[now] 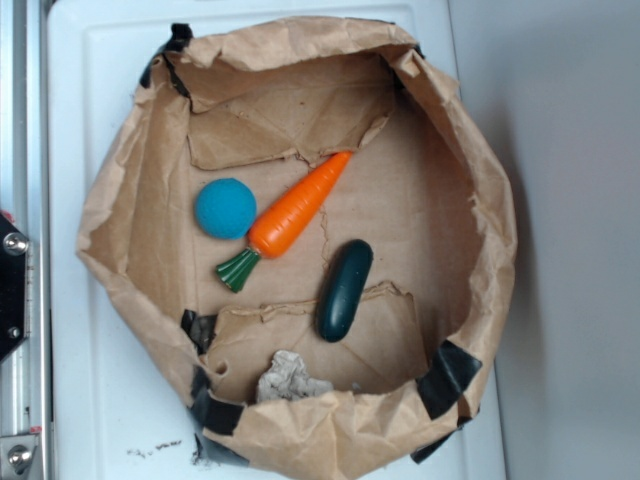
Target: Grab the plastic pickle.
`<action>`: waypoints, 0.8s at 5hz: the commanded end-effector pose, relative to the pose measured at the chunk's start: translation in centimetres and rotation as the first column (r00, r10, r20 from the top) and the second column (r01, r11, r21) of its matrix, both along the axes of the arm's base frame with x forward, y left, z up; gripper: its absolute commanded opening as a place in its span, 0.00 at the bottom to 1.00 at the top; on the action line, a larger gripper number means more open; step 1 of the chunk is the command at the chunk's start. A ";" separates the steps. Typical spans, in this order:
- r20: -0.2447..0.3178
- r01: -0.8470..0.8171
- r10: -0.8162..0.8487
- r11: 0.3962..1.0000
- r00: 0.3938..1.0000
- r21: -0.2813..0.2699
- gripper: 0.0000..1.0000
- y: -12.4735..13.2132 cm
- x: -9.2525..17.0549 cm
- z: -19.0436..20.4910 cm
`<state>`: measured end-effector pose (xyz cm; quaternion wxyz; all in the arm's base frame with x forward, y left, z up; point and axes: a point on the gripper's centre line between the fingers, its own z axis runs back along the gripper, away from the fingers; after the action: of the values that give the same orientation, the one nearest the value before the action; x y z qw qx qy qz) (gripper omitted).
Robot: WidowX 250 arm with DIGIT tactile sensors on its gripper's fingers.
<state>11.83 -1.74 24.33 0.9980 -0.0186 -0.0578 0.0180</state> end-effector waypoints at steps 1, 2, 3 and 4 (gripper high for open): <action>0.000 0.000 0.000 1.000 1.000 0.000 1.00 0.0 0.0 0.0; 0.001 -0.060 0.060 0.998 0.998 -0.015 1.00 4.4 5.0 -1.1; -0.004 -0.110 0.110 0.994 0.994 -0.022 1.00 5.0 9.8 -2.4; 0.035 -0.310 0.312 0.950 0.949 -0.043 1.00 6.4 14.3 -3.5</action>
<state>25.72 3.89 19.15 0.9833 -0.0296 -0.0496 0.1726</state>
